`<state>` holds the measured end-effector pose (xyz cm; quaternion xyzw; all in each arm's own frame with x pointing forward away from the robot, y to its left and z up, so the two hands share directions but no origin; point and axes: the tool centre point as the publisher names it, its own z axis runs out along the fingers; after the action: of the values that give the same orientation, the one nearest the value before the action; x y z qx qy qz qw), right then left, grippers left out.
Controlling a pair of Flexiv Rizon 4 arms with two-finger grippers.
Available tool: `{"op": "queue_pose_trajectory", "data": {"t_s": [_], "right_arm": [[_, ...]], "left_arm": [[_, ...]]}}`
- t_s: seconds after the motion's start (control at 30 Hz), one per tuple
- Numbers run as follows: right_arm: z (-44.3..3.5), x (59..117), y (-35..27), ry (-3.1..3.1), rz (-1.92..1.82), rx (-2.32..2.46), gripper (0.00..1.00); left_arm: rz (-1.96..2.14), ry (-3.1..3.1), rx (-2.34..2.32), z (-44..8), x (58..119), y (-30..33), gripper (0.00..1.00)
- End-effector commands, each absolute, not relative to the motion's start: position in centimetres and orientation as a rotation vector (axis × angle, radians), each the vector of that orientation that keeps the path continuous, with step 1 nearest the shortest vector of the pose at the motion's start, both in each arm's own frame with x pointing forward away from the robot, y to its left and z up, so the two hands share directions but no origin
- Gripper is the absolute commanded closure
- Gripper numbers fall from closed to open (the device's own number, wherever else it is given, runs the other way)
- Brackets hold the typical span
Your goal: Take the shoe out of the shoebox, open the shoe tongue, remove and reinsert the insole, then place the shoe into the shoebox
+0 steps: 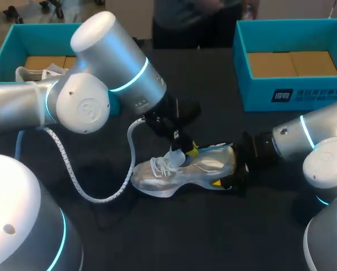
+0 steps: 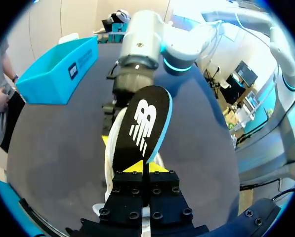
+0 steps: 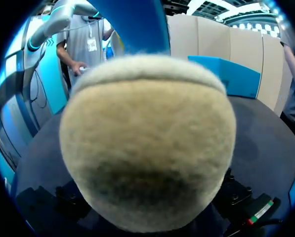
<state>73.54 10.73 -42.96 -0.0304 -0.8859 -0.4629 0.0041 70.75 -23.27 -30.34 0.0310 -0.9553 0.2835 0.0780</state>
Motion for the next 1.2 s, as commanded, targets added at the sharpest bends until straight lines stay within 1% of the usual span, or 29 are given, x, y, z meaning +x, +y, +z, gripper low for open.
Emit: {"op": "queue_pose_trajectory", "data": {"t_s": [0.03, 0.4, 0.47, 0.53, 0.57, 0.6, 0.63, 0.67, 0.73, 0.77, 1.2], "right_arm": [[-43.2, 73.7, 10.9, -2.779, -1.445, -0.097, 1.00], [-43.2, 73.7, 10.9, -2.779, -1.445, -0.097, 1.00], [-43.2, 73.7, 10.9, -2.779, -1.445, -0.097, 1.00], [-43.2, 73.7, 10.9, -2.779, -1.445, -0.097, 1.00], [-43.2, 73.7, 10.9, -2.779, -1.445, -0.097, 1.00], [-43.2, 73.7, 10.9, -2.779, -1.445, -0.097, 1.00], [-43.2, 73.7, 10.9, -2.779, -1.445, -0.097, 1.00], [-43.2, 73.7, 10.9, -2.779, -1.445, -0.097, 1.00], [-43.2, 73.7, 10.9, -2.779, -1.445, -0.097, 1.00], [-43.2, 73.7, 10.9, -2.779, -1.445, -0.097, 1.00], [-43.2, 73.7, 10.9, -2.779, -1.445, -0.097, 1.00]], "left_arm": [[0.883, -2.856, 0.089, -30.5, 70.2, -23.6, 1.00], [0.934, -2.827, 0.107, -30.8, 70.4, -24.7, 1.00], [0.915, -2.834, 0.086, -30.9, 70.2, -24.8, 0.58], [0.893, -2.854, 0.063, -30.9, 69.9, -24.7, 0.53], [0.888, -2.865, 0.042, -30.9, 69.7, -24.7, 0.45], [0.876, -2.883, 0.029, -30.9, 69.5, -24.6, 0.22], [0.876, -2.883, 0.029, -30.9, 69.5, -24.6, 0.22], [0.876, -2.883, 0.029, -30.9, 69.5, -24.6, 0.18], [0.876, -2.883, 0.029, -30.9, 69.5, -24.6, 0.09], [0.876, -2.883, 0.029, -30.9, 69.5, -24.6, 0.00], [0.876, -2.883, 0.029, -30.9, 69.5, -24.6, 0.00]]}}
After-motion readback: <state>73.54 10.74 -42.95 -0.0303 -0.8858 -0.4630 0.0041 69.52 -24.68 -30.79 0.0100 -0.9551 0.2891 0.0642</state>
